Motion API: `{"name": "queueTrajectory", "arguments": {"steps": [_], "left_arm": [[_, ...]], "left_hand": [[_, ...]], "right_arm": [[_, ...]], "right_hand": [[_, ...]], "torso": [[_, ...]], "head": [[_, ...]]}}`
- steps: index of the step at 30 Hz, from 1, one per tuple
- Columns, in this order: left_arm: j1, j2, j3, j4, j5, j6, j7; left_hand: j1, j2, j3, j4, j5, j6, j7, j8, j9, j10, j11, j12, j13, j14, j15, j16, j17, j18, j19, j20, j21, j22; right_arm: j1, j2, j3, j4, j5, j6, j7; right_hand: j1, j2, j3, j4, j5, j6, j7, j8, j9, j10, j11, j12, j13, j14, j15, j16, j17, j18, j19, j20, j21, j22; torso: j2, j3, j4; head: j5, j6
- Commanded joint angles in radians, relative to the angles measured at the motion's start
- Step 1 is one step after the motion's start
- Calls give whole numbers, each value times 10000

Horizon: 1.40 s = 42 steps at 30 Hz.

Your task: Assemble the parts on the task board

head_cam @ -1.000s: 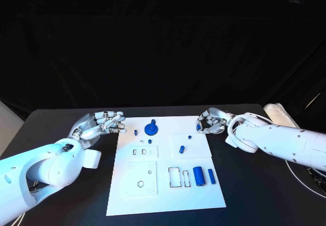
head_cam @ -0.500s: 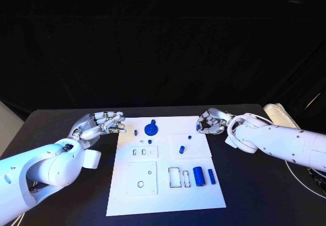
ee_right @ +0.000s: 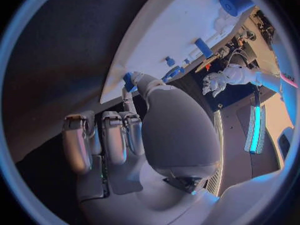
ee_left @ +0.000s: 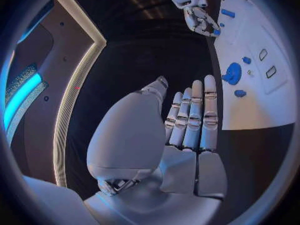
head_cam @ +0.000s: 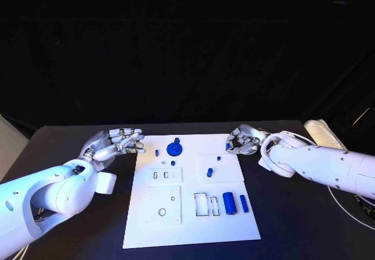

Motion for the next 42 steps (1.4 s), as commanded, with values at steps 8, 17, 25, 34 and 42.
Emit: {"name": "queueTrajectory", "arguments": {"steps": [8, 17, 25, 34, 42], "left_arm": [[3, -2, 8, 2, -57, 56, 57], [3, 48, 8, 4, -57, 70, 39], [3, 99, 7, 7, -70, 21, -27], [3, 146, 6, 66, -117, -92, -182], [4, 145, 6, 117, -258, -199, -363]], "left_hand": [[110, -41, 88, -19, -15, 50, 10, -43, -15, 62, -18, -35, -11, -66, 4, 54, 30, -38, -88, 8, 66, 42], [114, -53, 116, -27, -16, 63, -6, -47, -21, 80, -19, -40, -10, -113, 16, 48, 44, -50, -164, 18, 96, 73], [106, -59, 118, -23, -16, 69, -14, -47, -21, 85, -19, -41, -10, -130, 20, 44, 46, -54, -190, 21, 100, 79], [63, -85, 145, -4, -15, 105, 82, -51, -30, 229, -8, 19, 16, -124, 19, 100, 99, -52, -275, 24, 174, 140], [15, -96, 161, 26, -15, 178, 87, -27, -24, 315, -11, 61, 31, -124, 20, 144, 139, -50, -315, 29, 233, 186]], "right_arm": [[133, -150, 28, 731, -510, -1038, -864], [581, -275, 94, 2529, -1455, -1434, -2379], [550, 397, 54, 3468, -2116, -1234, -3017], [93, 1262, -16, 3583, -2729, -1284, -3526], [-356, 1790, -57, 3532, -3271, -1313, -3628]], "right_hand": [[-168, 155, 486, -186, 14, 138, -71, 207, 100, 1046, -164, 47, 2633, 1043, -124, 43, 2634, -146, 1046, -130, 62, 2634], [-280, 156, 584, -200, -4, 190, -107, 284, 134, 1046, -192, 47, 2633, 1043, -139, 43, 2634, -146, 1046, -143, 62, 2634], [-355, 115, 614, -208, 33, 203, -119, 319, 150, 1046, -205, 47, 2633, 1043, -152, 43, 2634, -146, 1046, -155, 62, 2634], [-365, 139, 698, -250, 40, 232, -147, 369, 173, 1046, -233, 47, 2633, 1043, -168, 43, 2634, -146, 1046, -168, 62, 2634], [-397, 123, 712, -257, 12, 220, -148, 376, 178, 1046, -237, 47, 2633, 1043, -175, 43, 2634, -146, 1046, -174, 62, 2634]], "torso": [[-22, -14, -29], [-80, -35, -47], [-128, -65, -22], [-147, -88, 6], [-122, -67, 13]], "head": [[29, 27], [77, -3], [208, -96], [250, -209], [321, -256]]}}
